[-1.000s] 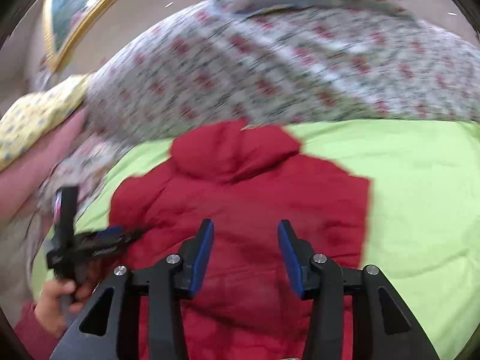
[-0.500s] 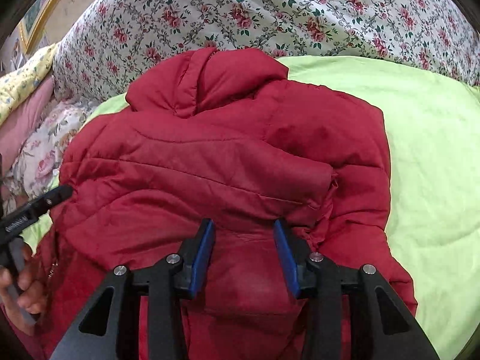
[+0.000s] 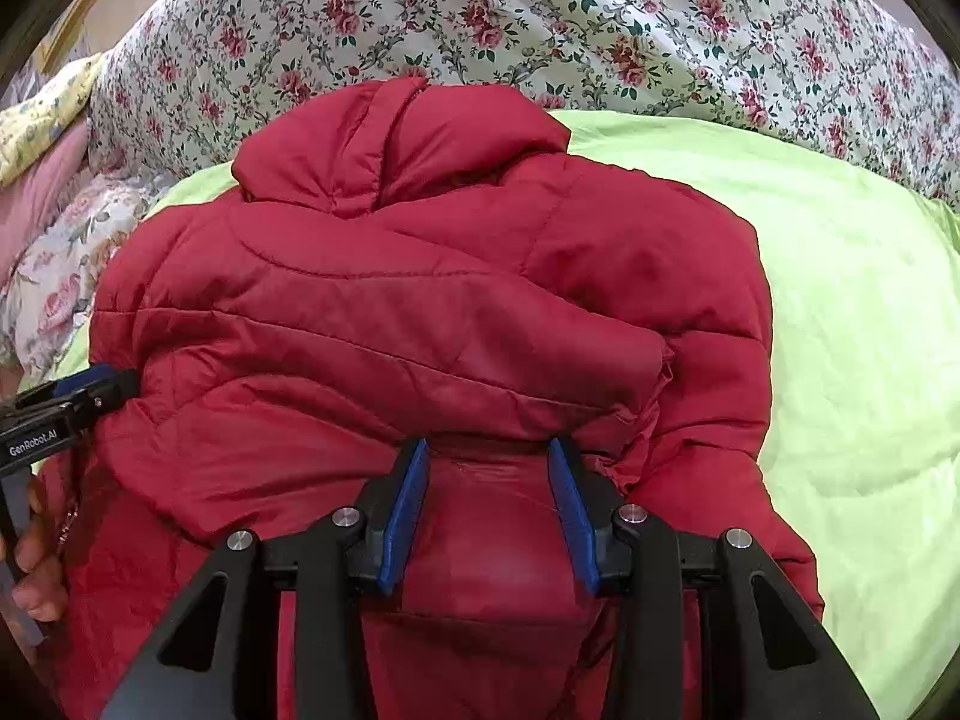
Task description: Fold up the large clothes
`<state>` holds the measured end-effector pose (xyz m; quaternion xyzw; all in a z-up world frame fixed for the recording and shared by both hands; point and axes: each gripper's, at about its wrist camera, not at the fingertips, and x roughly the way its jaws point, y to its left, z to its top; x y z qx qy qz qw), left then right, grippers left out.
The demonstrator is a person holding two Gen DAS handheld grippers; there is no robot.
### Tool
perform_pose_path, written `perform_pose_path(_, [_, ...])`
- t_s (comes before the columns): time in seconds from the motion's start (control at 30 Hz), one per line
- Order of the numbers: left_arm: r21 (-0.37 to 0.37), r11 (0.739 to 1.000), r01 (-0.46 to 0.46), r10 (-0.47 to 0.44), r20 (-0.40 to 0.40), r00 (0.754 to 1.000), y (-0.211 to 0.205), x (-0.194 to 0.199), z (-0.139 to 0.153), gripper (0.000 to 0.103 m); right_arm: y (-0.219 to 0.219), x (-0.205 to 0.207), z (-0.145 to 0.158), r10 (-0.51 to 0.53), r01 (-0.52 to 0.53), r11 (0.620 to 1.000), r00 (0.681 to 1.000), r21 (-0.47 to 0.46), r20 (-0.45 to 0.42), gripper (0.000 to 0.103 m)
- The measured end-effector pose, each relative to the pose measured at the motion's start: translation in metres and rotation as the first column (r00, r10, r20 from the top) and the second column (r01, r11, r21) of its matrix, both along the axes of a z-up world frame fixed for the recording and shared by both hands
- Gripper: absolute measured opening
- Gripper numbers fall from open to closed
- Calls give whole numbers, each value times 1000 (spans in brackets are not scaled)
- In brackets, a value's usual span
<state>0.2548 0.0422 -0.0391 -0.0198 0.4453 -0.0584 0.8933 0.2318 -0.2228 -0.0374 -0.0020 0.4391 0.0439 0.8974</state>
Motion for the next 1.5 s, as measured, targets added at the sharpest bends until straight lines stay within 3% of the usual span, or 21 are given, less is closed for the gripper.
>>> perform_pose_path(0.37, [-21, 1000, 1, 0, 39, 999, 3, -15, 11, 70, -2, -26, 14, -11, 10, 1000, 999, 15, 42, 45])
perform_pose_path(0.5, [-62, 998, -16, 19, 51, 998, 11, -28, 20, 70, -2, -48, 29, -16, 15, 1000, 998, 25, 55, 62])
perform_pose_path(0.73, [-99, 993, -66, 70, 40, 997, 28, -68, 20, 70, 0, -98, 27, -2, 2, 997, 1000, 80, -2, 62])
perform_pose_path(0.93, [-151, 984, -94, 97, 12, 995, 47, -115, 28, 70, -1, -146, 42, 5, -7, 996, 1000, 84, 23, 66])
perform_pose_path(1.03, [-133, 987, -95, 98, 18, 995, 53, -142, 38, 70, -5, -161, 54, -3, 0, 998, 999, 63, 49, 69])
perform_pose_path(1.2, [-91, 992, -88, 90, 14, 996, 59, -169, 47, 70, -13, -187, 65, -21, 21, 1000, 998, -5, 57, 87])
perform_pose_path(1.37, [-78, 994, -76, 77, 7, 997, 66, -194, 50, 70, -33, -210, 57, -62, 62, 998, 998, -14, -2, 87])
perform_pose_path(1.5, [-41, 996, -79, 79, 14, 997, 71, -211, 51, 76, -44, -227, 50, -75, 74, 997, 996, -19, -43, 87])
